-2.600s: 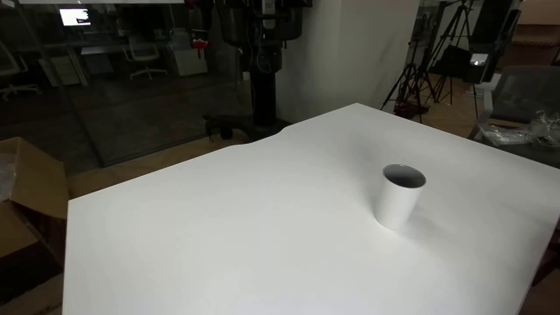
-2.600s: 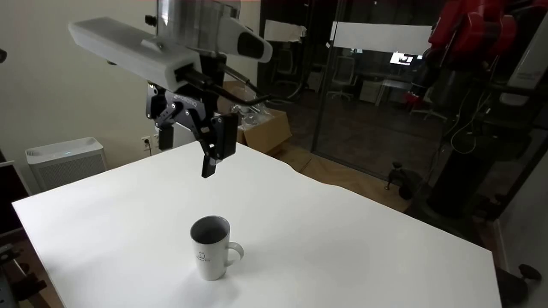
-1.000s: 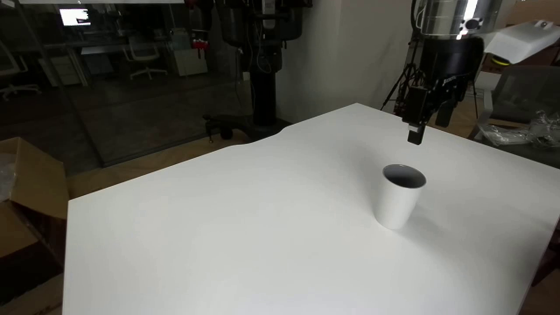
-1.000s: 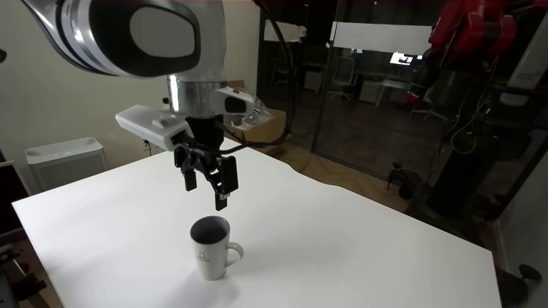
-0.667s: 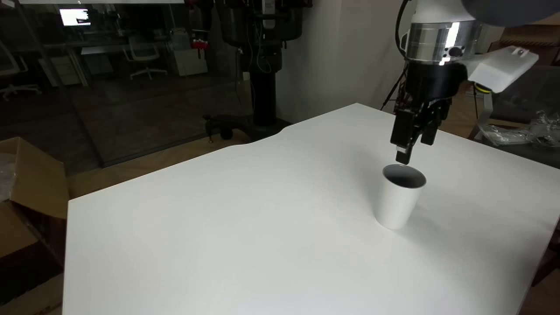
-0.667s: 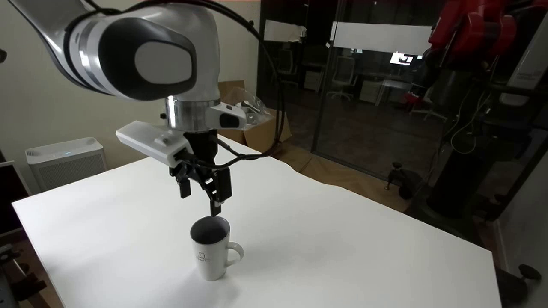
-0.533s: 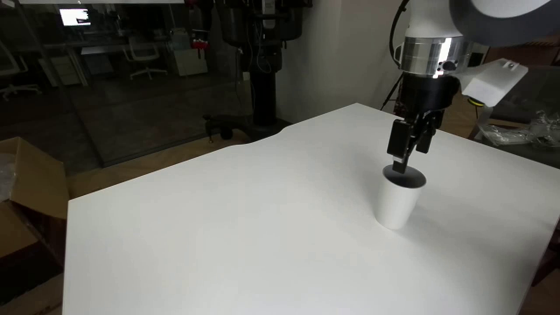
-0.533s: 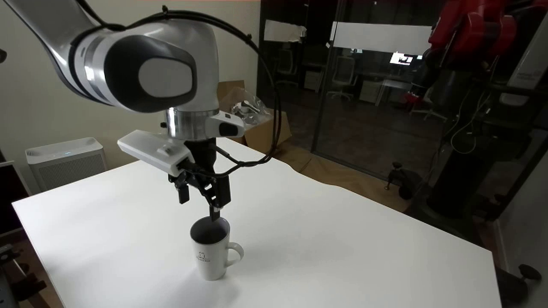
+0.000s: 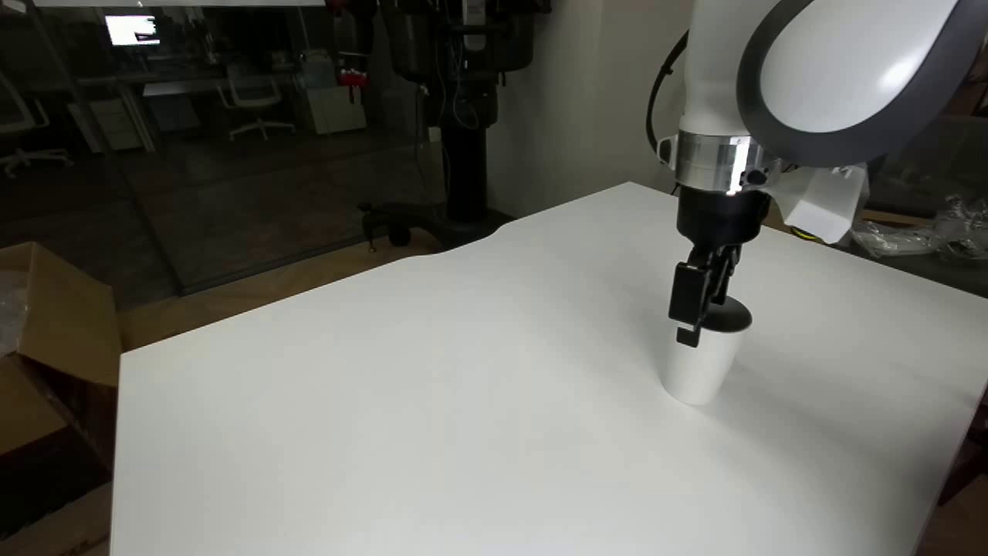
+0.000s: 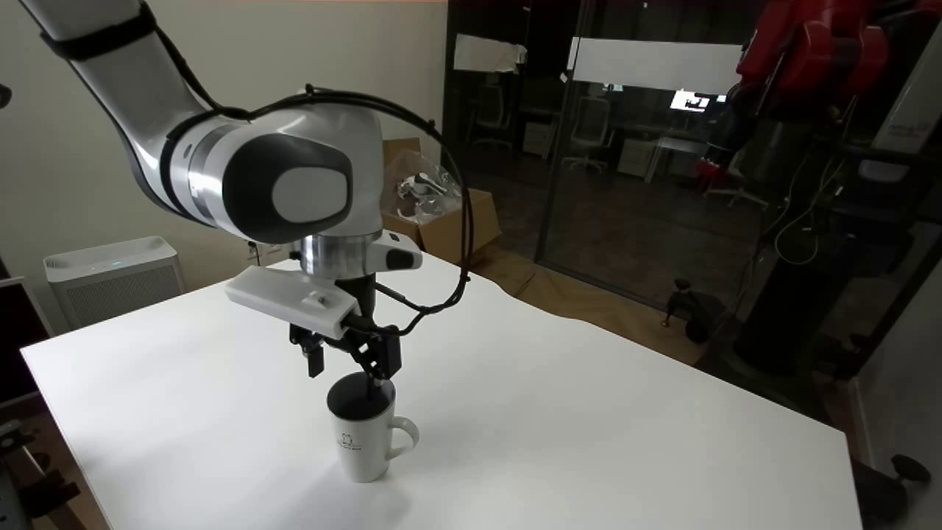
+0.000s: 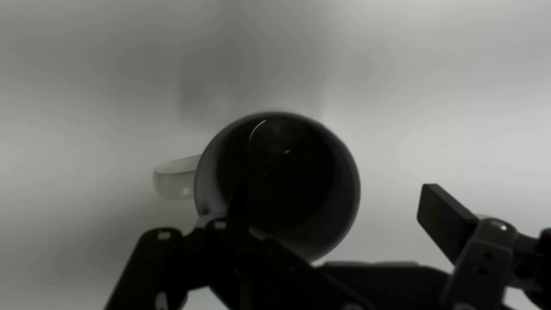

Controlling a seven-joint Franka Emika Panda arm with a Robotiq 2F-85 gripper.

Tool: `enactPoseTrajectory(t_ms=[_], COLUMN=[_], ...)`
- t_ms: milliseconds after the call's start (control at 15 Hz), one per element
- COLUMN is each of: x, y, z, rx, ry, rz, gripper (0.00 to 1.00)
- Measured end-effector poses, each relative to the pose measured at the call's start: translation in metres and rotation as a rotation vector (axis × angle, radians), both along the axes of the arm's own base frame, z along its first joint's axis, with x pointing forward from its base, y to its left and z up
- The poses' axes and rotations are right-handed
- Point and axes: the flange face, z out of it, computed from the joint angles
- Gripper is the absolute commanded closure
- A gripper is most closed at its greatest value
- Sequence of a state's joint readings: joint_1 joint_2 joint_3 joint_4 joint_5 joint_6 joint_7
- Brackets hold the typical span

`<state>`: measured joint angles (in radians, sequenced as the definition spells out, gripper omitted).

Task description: Move the cup backwards

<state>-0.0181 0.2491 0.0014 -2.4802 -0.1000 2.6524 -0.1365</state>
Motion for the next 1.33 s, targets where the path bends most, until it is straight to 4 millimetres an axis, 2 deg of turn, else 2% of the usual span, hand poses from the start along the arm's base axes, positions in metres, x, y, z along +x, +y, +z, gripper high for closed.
enactPoseTrajectory(t_ms=[67, 133, 200, 467, 867, 1000, 1333], x=[0.002, 0.004, 0.006, 0.015, 0.022, 0.022, 0.022], y=[0.003, 0.005, 0.007, 0.010, 0.009, 0.010, 0.013], z=[-0.005, -0.010, -0.014, -0.024, -0.023, -0.023, -0.022], rx=[0.002, 0.003, 0.004, -0.002, -0.012, -0.012, -0.013], ry=[0.008, 0.014, 0.020, 0.026, 0.013, 0.013, 0.008], rz=[0.016, 0.031, 0.044, 0.077, 0.095, 0.097, 0.103], gripper=[0.00, 0.25, 0.25, 0.55, 0.95, 1.00, 0.98])
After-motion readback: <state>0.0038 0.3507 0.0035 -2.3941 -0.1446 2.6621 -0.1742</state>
